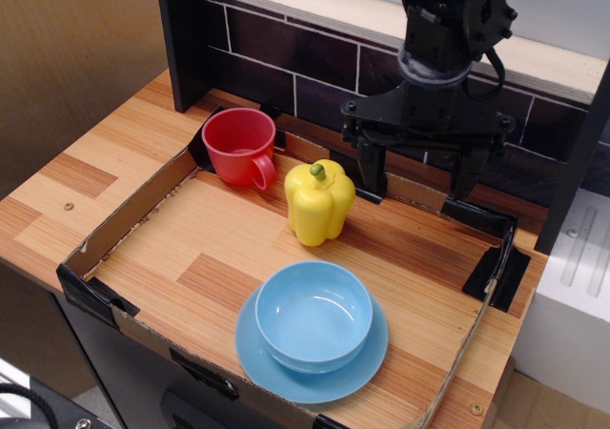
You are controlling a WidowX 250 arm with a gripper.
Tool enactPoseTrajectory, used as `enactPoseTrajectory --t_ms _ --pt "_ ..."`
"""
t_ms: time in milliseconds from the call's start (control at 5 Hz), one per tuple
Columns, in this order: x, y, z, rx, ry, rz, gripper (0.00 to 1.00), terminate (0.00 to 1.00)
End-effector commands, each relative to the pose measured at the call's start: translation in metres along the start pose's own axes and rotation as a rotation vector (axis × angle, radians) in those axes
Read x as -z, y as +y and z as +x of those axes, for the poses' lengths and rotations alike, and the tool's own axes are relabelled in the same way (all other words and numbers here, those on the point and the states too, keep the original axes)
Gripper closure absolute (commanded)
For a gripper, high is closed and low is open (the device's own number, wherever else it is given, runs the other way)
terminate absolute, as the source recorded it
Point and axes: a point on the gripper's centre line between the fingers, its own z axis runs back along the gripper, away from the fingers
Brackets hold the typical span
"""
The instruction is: Take bowl off plate
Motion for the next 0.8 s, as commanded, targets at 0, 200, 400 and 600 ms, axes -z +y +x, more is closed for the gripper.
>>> enactPoseTrajectory --t_ms 0,200,400,600 --pt "0.000 0.000 0.000 0.000 0.000 0.000 0.00 0.00" --pt "-0.014 -0.022 -0.018 -0.029 -0.003 -0.093 0.00 0.00" --pt "-0.024 -0.035 -0.043 -0.127 0.030 -0.153 0.00 0.00" --pt "-0.025 -0.033 -0.067 -0.262 0.085 -0.069 0.00 0.00"
